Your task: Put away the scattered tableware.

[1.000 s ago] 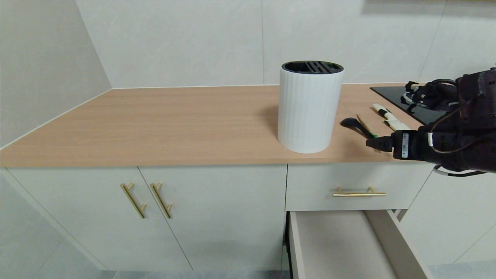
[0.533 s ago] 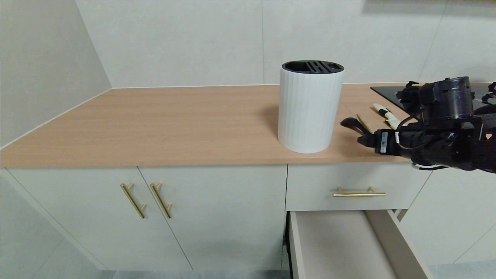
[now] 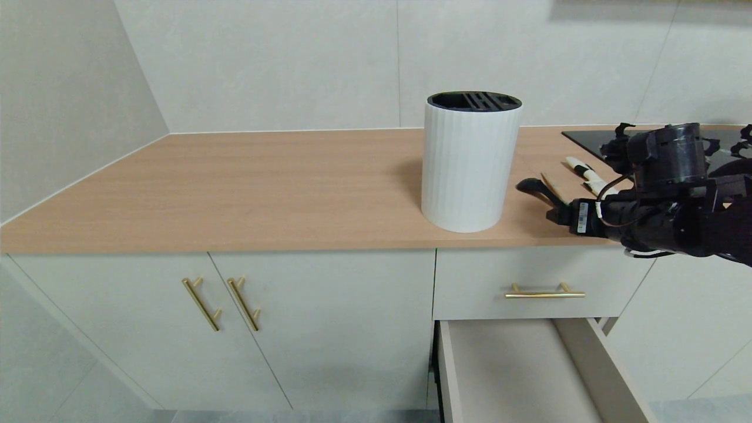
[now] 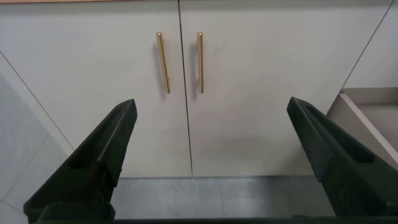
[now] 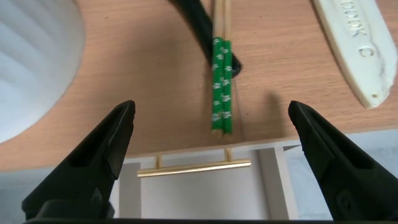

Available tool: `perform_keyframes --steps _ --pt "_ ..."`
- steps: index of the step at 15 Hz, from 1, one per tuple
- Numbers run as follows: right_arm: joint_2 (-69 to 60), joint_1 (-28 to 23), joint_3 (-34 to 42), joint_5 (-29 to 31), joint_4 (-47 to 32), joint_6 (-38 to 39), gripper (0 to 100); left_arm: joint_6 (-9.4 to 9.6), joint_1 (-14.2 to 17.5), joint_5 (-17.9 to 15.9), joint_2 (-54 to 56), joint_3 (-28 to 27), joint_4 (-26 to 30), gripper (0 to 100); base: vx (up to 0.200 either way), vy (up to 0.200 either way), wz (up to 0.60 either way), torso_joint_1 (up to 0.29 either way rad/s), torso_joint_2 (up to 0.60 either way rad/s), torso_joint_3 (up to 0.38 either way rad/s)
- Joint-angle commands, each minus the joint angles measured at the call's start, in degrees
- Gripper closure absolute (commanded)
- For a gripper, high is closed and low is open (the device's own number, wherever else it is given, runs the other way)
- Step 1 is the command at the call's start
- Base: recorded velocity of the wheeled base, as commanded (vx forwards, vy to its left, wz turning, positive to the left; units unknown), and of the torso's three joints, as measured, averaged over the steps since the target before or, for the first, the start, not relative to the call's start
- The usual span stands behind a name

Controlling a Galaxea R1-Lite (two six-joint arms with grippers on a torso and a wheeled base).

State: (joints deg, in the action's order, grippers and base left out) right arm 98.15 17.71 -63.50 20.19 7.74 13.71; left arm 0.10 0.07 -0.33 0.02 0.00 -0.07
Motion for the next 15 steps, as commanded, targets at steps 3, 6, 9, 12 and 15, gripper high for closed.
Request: perform_keyframes --steps 3,6,9,12,15 --pt "0.4 -0.5 0.0 -0.1 -0.1 -0.1 100 -0.01 0.0 0.0 0.0 0.0 0.0 0 0.0 0.0 0.0 0.0 0.0 0.0" --pt "0.3 -0.5 0.0 -0.1 -0.2 0.0 100 -0.01 0.0 0.0 0.0 0.0 0.0 0 0.0 0.0 0.0 0.0 0.0 0.0" --pt "0.0 -0.5 0.0 -0.1 -0.2 0.0 100 -0.01 0.0 0.0 0.0 0.0 0.0 0 0.0 0.0 0.0 0.0 0.0 0.0" --pt "-0.6 -0.5 0.0 -0.1 -0.2 0.0 100 -0.01 0.0 0.0 0.0 0.0 0.0 0 0.0 0.0 0.0 0.0 0.0 0.0" --pt "-0.9 -0.4 0.0 -0.1 -0.2 0.0 100 -0.01 0.0 0.0 0.0 0.0 0.0 0 0.0 0.0 0.0 0.0 0.0 0.0"
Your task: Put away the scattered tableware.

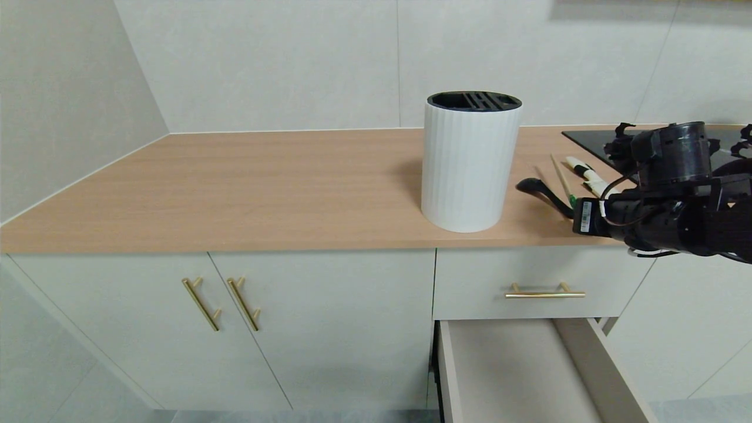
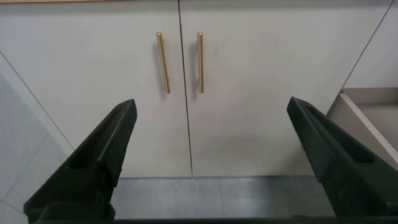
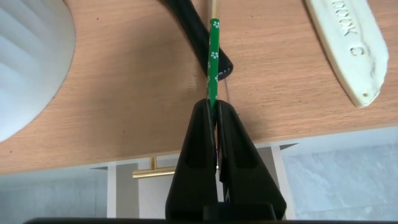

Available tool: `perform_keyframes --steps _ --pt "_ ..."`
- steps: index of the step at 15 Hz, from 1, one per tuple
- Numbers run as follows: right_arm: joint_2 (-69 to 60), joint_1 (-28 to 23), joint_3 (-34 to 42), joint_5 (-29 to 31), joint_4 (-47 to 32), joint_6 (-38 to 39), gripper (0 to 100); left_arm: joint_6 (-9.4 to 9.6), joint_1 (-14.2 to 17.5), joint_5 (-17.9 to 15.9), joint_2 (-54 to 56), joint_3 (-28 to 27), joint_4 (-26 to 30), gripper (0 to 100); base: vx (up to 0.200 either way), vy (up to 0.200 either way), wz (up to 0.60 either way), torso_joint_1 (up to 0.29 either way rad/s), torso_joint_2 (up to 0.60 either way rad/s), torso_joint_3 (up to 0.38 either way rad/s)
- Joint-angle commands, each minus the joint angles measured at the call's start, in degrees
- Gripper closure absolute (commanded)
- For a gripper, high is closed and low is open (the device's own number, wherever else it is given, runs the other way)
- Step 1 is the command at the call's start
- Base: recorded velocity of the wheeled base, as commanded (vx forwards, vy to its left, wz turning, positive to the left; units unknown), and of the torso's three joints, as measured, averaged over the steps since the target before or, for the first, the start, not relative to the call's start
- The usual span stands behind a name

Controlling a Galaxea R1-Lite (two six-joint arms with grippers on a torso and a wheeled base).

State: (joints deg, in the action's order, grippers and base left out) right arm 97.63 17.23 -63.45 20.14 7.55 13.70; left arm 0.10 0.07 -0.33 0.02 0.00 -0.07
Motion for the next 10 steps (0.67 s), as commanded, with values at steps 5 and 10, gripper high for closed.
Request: perform_keyframes --steps 5,10 --pt "-5.8 0.1 0.7 -0.3 -0.2 0.0 100 -0.01 0.0 0.0 0.0 0.0 0.0 0 0.0 0.0 0.0 0.0 0.0 0.0" --pt "-14.3 0.1 4.4 -0.9 -3.3 0.1 100 -0.01 0.0 0.0 0.0 0.0 0.0 0 0.0 0.0 0.0 0.0 0.0 0.0"
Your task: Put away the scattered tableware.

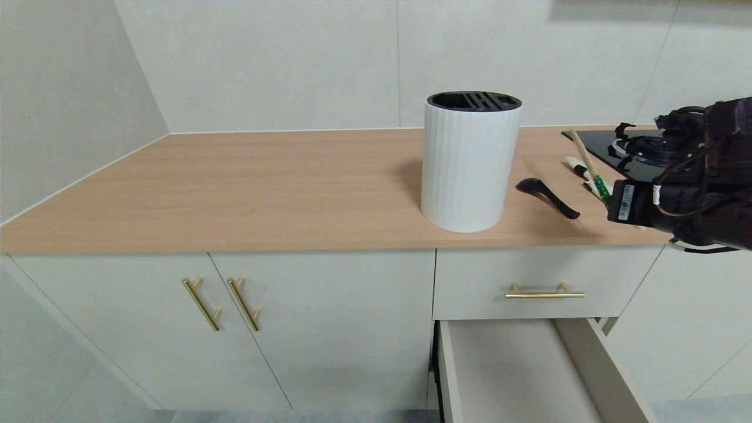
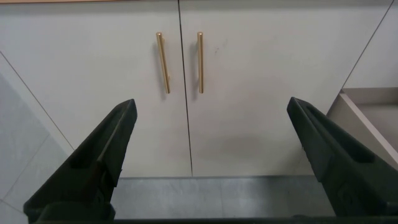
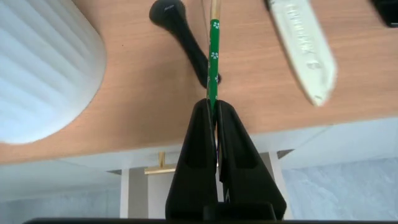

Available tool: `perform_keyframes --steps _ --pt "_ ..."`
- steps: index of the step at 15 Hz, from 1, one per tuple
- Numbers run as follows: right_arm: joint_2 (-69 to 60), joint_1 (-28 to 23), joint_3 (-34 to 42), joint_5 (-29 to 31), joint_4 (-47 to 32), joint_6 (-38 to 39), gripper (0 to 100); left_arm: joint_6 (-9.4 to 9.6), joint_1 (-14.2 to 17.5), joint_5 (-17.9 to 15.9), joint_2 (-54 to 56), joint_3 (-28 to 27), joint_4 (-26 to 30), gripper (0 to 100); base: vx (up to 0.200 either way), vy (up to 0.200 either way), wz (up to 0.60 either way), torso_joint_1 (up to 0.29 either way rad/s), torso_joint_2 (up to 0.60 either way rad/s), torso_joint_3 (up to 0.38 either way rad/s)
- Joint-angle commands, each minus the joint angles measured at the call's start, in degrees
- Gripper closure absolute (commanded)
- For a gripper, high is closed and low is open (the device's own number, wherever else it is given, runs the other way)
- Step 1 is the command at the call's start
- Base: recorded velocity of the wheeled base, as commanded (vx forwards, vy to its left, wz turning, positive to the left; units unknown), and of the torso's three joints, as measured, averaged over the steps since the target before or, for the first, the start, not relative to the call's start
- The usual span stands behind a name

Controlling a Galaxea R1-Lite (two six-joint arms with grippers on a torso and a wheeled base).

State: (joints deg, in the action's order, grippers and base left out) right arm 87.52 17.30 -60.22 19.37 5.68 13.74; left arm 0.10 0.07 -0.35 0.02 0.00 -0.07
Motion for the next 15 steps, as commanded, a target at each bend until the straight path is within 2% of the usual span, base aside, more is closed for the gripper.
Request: perform_keyframes --steps 1,3,6,8,15 --pt "-6.2 0.0 1.7 -1.3 -3.8 0.1 100 -0.01 0.0 0.0 0.0 0.0 0.0 0 0.0 0.0 0.0 0.0 0.0 0.0" --pt "-11.5 0.0 4.2 -6.5 -4.6 0.2 100 -0.01 0.0 0.0 0.0 0.0 0.0 0 0.0 0.0 0.0 0.0 0.0 0.0" --pt "-17.5 0.0 6.9 -9.4 -6.6 0.2 100 -0.01 0.0 0.0 0.0 0.0 0.0 0 0.0 0.0 0.0 0.0 0.0 0.0" --pt "-19.6 0.0 6.7 -11.7 -10.4 0.2 100 -0.01 0.0 0.0 0.0 0.0 0.0 0 0.0 0.0 0.0 0.0 0.0 0.0" --pt "-24.2 0.1 6.6 -25.8 -18.4 -0.6 100 -0.01 0.0 0.0 0.0 0.0 0.0 0 0.0 0.0 0.0 0.0 0.0 0.0"
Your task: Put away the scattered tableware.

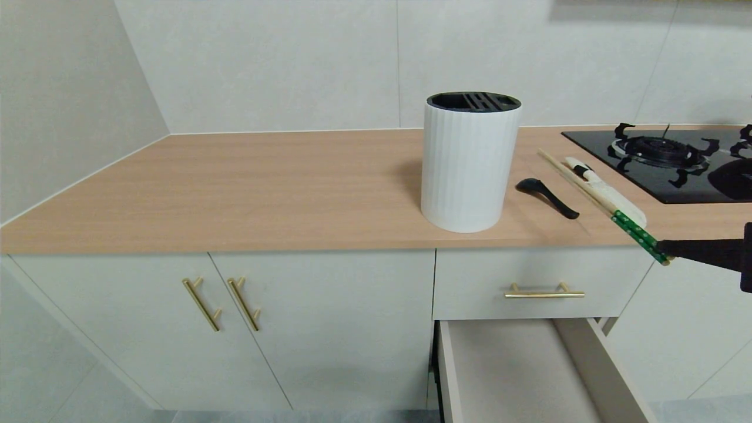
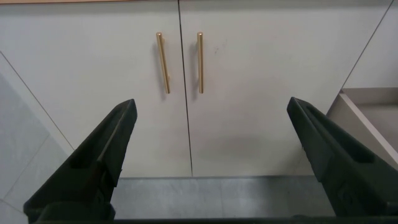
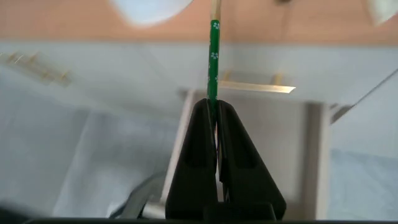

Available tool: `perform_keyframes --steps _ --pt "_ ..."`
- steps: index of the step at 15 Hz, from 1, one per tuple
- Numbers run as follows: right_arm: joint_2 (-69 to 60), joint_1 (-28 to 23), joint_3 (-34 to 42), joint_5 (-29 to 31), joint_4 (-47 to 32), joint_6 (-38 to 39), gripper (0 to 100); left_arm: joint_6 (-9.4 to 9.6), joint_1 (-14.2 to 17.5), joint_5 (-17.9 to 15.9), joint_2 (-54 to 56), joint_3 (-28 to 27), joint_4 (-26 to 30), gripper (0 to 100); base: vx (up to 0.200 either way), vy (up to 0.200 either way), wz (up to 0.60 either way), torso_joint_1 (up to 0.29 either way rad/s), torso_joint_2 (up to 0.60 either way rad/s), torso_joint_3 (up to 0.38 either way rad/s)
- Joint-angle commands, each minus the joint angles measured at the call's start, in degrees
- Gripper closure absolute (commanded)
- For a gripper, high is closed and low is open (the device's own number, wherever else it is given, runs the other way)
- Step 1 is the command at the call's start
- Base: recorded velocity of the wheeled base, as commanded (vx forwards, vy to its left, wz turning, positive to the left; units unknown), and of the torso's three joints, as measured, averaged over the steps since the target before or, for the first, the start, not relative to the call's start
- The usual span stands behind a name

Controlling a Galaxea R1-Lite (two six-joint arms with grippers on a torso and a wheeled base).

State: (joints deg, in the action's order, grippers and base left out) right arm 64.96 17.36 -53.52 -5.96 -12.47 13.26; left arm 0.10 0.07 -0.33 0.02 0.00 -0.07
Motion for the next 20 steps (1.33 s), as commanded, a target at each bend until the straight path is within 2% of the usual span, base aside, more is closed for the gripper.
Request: perform_keyframes --steps 1,4,9,18,20 --pt "-2.5 0.3 -0.3 -3.0 -2.1 -0.5 100 -0.01 0.0 0.0 0.0 0.0 0.0 0 0.0 0.0 0.0 0.0 0.0 0.0" --pt "-3.3 0.6 -0.2 -6.9 -5.2 -2.5 100 -0.01 0.0 0.0 -0.1 0.0 0.0 0 0.0 0.0 0.0 0.0 0.0 0.0" --pt "-2.2 4.2 0.3 -7.0 -8.2 -3.7 100 -0.01 0.0 0.0 0.0 0.0 0.0 0 0.0 0.0 0.0 0.0 0.0 0.0" --pt "-0.6 5.7 2.2 -7.7 -9.0 -6.2 100 -0.01 0.0 0.0 0.0 0.0 0.0 0 0.0 0.0 0.0 0.0 0.0 0.0" --pt "-1.3 7.3 2.1 -7.9 -11.5 -7.9 100 -0.01 0.0 0.0 0.0 0.0 0.0 0 0.0 0.0 0.0 0.0 0.0 0.0"
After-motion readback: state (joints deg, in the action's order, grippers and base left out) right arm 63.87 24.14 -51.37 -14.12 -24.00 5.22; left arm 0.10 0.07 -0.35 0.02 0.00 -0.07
